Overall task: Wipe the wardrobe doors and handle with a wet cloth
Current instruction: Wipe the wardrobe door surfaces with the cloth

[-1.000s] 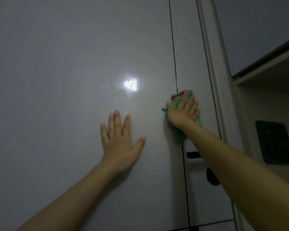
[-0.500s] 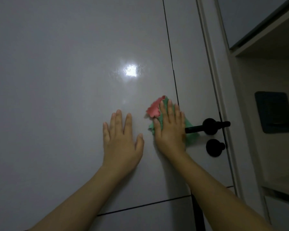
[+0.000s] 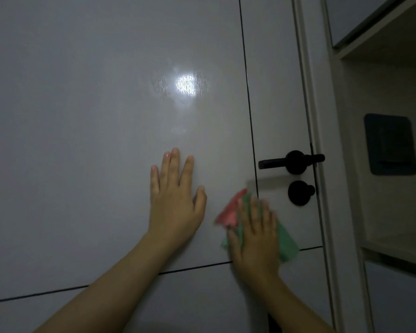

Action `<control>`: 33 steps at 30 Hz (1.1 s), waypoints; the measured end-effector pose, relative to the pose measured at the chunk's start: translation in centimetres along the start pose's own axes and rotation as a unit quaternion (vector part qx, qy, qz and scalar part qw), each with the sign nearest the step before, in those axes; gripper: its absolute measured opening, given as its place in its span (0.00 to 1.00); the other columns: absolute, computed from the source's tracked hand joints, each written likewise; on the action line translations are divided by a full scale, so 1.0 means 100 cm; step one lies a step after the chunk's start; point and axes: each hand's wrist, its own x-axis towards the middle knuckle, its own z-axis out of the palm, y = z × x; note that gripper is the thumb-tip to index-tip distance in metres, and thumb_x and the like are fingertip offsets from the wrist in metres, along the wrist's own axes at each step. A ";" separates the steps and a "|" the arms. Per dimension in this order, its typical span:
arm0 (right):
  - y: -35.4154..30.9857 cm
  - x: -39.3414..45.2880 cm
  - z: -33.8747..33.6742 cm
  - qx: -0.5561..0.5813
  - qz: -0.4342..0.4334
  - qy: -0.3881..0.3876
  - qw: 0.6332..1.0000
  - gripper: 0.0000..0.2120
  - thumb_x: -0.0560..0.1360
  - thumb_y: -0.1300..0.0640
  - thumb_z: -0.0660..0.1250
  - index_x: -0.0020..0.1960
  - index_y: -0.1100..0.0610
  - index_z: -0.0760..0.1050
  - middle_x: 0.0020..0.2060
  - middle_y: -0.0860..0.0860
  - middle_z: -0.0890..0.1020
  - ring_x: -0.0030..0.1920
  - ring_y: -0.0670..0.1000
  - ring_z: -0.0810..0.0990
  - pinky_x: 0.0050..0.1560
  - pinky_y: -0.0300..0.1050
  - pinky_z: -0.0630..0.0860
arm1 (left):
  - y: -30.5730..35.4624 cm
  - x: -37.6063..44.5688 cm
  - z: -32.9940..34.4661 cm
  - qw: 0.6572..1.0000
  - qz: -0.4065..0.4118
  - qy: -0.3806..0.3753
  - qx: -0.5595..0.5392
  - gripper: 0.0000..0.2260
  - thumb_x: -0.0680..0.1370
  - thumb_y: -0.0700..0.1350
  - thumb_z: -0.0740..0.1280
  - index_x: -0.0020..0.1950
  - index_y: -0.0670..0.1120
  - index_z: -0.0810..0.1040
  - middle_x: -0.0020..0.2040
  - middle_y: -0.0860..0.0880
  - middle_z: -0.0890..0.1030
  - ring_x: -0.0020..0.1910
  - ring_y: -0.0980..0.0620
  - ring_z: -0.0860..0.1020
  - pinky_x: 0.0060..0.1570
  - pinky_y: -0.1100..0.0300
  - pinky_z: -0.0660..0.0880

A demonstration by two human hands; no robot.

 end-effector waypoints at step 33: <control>-0.251 0.095 0.034 0.010 -0.445 -0.019 0.895 0.27 0.78 0.46 0.56 0.75 0.53 0.62 0.75 0.51 0.62 0.75 0.55 0.58 0.75 0.51 0.49 | -0.230 -0.087 -0.151 0.983 -0.161 0.052 0.067 0.30 0.76 0.57 0.47 0.76 0.46 0.61 0.77 0.41 0.57 0.76 0.45 0.55 0.74 0.49 0.47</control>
